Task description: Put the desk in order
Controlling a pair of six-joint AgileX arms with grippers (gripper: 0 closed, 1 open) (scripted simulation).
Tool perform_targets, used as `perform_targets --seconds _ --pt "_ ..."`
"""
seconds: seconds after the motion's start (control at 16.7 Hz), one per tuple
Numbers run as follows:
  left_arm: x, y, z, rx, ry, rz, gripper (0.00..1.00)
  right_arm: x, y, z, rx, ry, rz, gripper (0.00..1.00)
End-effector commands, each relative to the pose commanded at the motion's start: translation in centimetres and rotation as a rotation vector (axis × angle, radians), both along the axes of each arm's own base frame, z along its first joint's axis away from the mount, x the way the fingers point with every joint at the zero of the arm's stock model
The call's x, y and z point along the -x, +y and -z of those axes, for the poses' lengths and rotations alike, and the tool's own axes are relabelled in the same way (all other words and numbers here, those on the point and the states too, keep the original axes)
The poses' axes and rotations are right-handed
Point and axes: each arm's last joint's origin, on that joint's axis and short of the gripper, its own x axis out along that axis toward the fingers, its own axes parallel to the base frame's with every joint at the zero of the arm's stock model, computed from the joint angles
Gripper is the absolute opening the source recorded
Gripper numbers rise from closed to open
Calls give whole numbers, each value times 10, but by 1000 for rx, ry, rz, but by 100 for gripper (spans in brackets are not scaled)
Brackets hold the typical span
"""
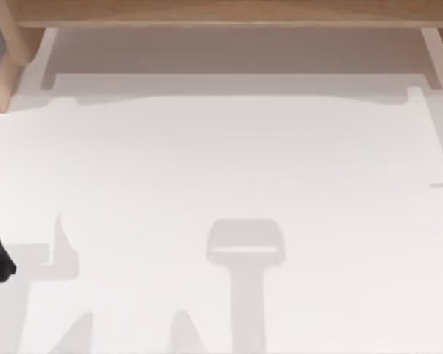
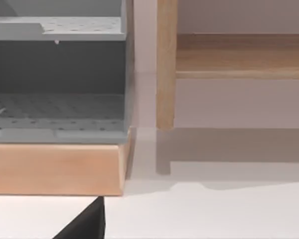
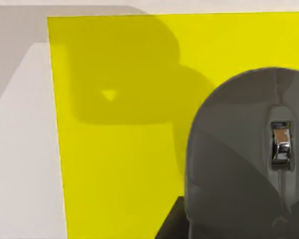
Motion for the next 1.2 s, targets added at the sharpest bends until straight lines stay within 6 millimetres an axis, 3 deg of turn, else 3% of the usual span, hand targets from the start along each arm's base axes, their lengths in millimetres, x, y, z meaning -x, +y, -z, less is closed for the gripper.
perform_targets --seconds 0.72,1.2 --pt "0 0 0 0 0 0 100 -5 -4 -18 59 -72 -2 0" --pt "0 0 0 0 0 0 100 -3 -1 3 15 -18 -2 0"
